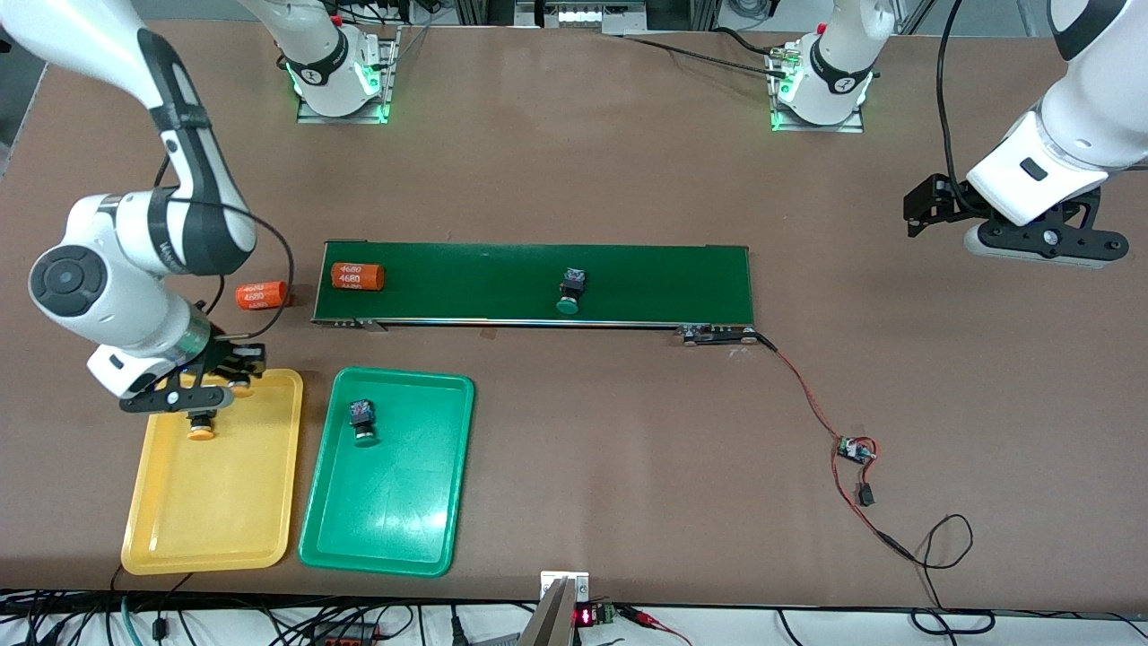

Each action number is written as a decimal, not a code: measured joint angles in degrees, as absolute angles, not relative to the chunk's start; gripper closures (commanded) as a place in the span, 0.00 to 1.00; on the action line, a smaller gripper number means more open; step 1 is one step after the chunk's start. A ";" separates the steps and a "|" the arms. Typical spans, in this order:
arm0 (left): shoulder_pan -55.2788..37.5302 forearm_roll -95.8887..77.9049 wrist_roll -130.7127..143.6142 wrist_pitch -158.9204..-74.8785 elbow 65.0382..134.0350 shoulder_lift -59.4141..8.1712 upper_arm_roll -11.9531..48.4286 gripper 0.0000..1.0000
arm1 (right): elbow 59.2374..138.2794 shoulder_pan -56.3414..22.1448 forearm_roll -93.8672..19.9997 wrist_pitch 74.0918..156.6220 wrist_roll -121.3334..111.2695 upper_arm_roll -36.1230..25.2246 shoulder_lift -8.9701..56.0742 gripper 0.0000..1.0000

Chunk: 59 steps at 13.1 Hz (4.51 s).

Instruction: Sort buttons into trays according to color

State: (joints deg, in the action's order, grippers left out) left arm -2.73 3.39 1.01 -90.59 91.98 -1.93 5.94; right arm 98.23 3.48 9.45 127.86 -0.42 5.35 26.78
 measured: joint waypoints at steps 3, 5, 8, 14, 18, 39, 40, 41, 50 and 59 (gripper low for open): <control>-2.73 3.39 1.01 -90.59 91.97 -1.94 5.95 0.00 | 97.49 4.78 9.47 134.39 -1.92 5.20 32.04 0.91; -2.73 3.39 1.01 -90.59 91.96 -1.94 5.94 0.00 | 96.67 5.28 11.31 138.79 -2.47 5.10 35.38 0.91; -2.73 3.39 1.01 -90.58 91.96 -1.95 5.94 0.00 | 96.03 8.06 14.52 142.55 -4.76 4.92 38.49 0.91; -2.73 3.39 1.01 -90.58 91.96 -1.97 5.93 0.00 | 95.66 9.61 14.70 145.46 -7.08 5.04 40.17 0.56; -2.73 3.39 1.01 -90.54 91.96 -1.97 5.96 0.00 | 95.49 9.58 14.70 145.59 -7.08 5.18 40.25 0.20; -2.63 3.39 1.01 -90.17 91.92 -2.03 5.67 0.00 | 123.50 0.16 -0.68 128.33 26.32 17.88 2.73 0.00; -2.49 3.39 0.99 -90.17 91.92 -2.03 5.61 0.00 | 125.27 -0.32 -0.74 129.95 30.33 20.43 1.85 0.00; -2.34 3.39 0.96 -90.17 91.92 -2.03 5.55 0.00 | 126.99 -0.81 -0.75 131.69 36.92 24.51 1.22 0.00; -2.29 3.39 0.94 -90.17 91.92 -2.05 5.64 0.00 | 130.52 -3.29 -0.73 138.69 49.00 29.20 2.88 0.00; -2.25 3.39 0.94 -90.17 91.92 -2.07 5.61 0.00 | 130.56 -4.72 7.85 143.11 52.29 29.21 9.54 0.00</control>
